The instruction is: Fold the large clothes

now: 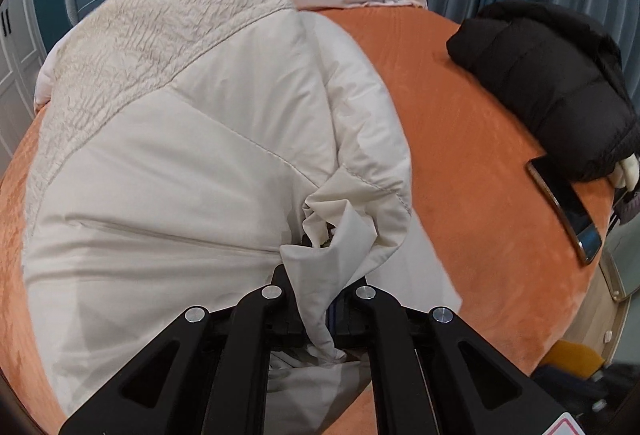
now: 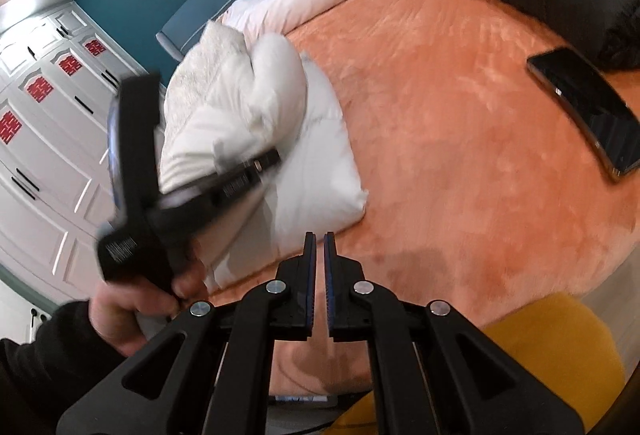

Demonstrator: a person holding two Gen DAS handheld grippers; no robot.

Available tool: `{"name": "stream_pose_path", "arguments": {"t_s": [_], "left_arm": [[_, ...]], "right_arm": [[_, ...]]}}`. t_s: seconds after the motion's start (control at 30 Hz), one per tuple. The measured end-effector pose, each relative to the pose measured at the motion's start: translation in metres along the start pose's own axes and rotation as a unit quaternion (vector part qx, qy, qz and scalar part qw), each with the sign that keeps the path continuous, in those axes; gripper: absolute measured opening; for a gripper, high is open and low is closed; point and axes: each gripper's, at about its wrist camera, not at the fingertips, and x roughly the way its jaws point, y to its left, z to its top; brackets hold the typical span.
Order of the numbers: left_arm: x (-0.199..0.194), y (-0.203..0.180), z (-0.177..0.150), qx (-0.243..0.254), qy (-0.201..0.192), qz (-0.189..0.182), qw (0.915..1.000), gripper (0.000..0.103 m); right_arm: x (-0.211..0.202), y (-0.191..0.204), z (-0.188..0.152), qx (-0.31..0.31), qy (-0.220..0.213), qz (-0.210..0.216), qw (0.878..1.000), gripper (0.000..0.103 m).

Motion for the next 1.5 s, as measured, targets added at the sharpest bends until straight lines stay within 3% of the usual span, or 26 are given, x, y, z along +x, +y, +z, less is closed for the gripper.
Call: {"name": "stream_pose_path", "arguments": {"t_s": [0.1,0.17,0.23,0.27,0.3,0.33,0.4,0.47,0.53,0.6,0.63,0.77,0.87,0.93,0.97,1.0,1.03,1.07,1.13,1.17,1.23,1.33,1.4,1.47,1.5], "left_arm": [[0.005,0.005,0.0,-0.01,0.008,0.0,0.9999,0.01],[-0.005,0.013,0.001,-0.041,0.003,-0.019,0.999,0.013],[-0.023,0.022,0.001,-0.072,-0.011,-0.038,0.9966,0.02],[-0.04,0.026,-0.001,-0.082,-0.025,-0.044,0.9954,0.025],[-0.057,0.028,-0.005,-0.082,-0.04,-0.048,0.9946,0.044],[-0.076,0.03,-0.009,-0.08,-0.061,-0.04,0.9941,0.071],[-0.111,0.036,-0.02,-0.081,-0.109,-0.019,0.9906,0.085],[-0.139,0.046,-0.034,-0.07,-0.132,-0.021,0.9886,0.086],[-0.151,0.061,-0.048,-0.069,-0.127,-0.009,0.9895,0.087],[-0.145,0.082,-0.069,-0.083,-0.1,0.018,0.9913,0.088],[-0.136,0.096,-0.082,-0.097,-0.077,0.035,0.9917,0.088],[-0.101,0.123,-0.113,-0.126,-0.024,0.069,0.9894,0.088],[-0.084,0.129,-0.124,-0.123,-0.016,0.073,0.9896,0.089],[-0.078,0.134,-0.126,-0.133,-0.012,0.071,0.9885,0.089],[-0.072,0.138,-0.126,-0.144,-0.008,0.064,0.9875,0.09],[-0.066,0.143,-0.125,-0.155,-0.002,0.057,0.9863,0.086],[-0.062,0.145,-0.124,-0.161,0.003,0.044,0.986,0.069],[-0.061,0.148,-0.121,-0.163,0.007,0.026,0.9862,0.063],[-0.073,0.154,-0.116,-0.177,-0.001,0.018,0.9841,0.035],[-0.081,0.16,-0.113,-0.191,-0.006,0.003,0.9816,0.028],[-0.106,0.172,-0.109,-0.216,-0.024,-0.034,0.9755,0.016],[-0.141,0.162,-0.102,-0.192,-0.059,-0.047,0.9786,0.013],[-0.137,0.146,-0.103,-0.166,-0.045,-0.044,0.9842,0.013],[-0.115,0.129,-0.11,-0.137,-0.024,-0.017,0.9902,0.013],[-0.109,0.123,-0.114,-0.128,-0.02,-0.002,0.9916,0.013]], "right_arm": [[-0.008,0.007,0.006,-0.012,-0.01,-0.009,1.0,0.005],[-0.012,0.013,0.009,-0.021,-0.013,-0.015,1.0,0.009],[-0.018,0.019,0.012,-0.032,-0.021,-0.024,0.999,0.025],[-0.019,0.02,0.016,-0.037,-0.027,-0.025,0.999,0.044],[-0.021,0.023,0.017,-0.041,-0.034,-0.027,0.998,0.052],[-0.025,0.028,0.021,-0.047,-0.043,-0.026,0.998,0.053],[-0.025,0.035,0.028,-0.056,-0.048,-0.02,0.997,0.054],[-0.023,0.048,0.041,-0.065,-0.052,-0.006,0.997,0.059],[-0.018,0.064,0.054,-0.075,-0.053,0.012,0.996,0.071],[-0.009,0.084,0.065,-0.092,-0.05,0.022,0.994,0.091],[-0.004,0.091,0.068,-0.1,-0.046,0.022,0.994,0.095],[0.043,0.12,0.074,-0.146,-0.004,-0.02,0.989,0.096],[0.077,0.119,0.075,-0.122,0.031,-0.027,0.992,0.095],[0.093,0.115,0.078,-0.095,0.044,-0.034,0.994,0.092],[0.101,0.114,0.08,-0.078,0.05,-0.036,0.995,0.071],[0.106,0.113,0.082,-0.071,0.057,-0.034,0.995,0.031],[0.108,0.113,0.085,-0.061,0.063,-0.037,0.996,0.012],[0.104,0.11,0.09,-0.039,0.057,-0.008,0.998,0.006],[0.075,0.11,0.099,-0.012,0.014,0.079,0.997,0.003],[0.05,0.111,0.104,-0.007,-0.017,0.128,0.992,0.002],[0.009,0.112,0.106,-0.027,-0.057,0.147,0.987,0.002],[-0.005,0.083,0.09,-0.033,-0.074,0.097,0.992,0.001],[0.021,0.036,0.069,-0.015,-0.029,0.026,0.999,0.001],[0.056,0.001,0.044,0.002,0.026,-0.007,1.0,0.001],[0.065,-0.004,0.034,0.001,0.033,-0.013,0.999,0.002]]}}
